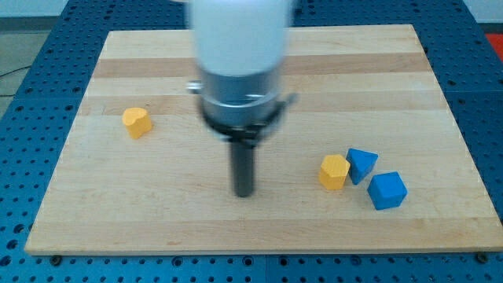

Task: Push the yellow hexagon parallel right to the red star

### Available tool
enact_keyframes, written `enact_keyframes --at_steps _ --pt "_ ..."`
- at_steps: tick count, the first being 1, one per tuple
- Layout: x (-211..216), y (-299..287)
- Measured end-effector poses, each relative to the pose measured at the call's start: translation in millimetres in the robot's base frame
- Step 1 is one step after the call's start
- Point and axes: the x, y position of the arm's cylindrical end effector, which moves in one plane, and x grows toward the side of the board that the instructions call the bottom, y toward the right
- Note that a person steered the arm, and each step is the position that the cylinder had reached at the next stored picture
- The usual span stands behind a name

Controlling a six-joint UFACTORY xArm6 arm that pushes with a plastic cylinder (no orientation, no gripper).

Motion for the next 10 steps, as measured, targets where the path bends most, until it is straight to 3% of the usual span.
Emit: enact_keyframes --at_steps 3,4,6,7,9,10 --pt "0 -8" --pt "10 -49" --pt "-28 -222" --pt "-40 -249" --pt "-85 -207" --pt "-118 -214"
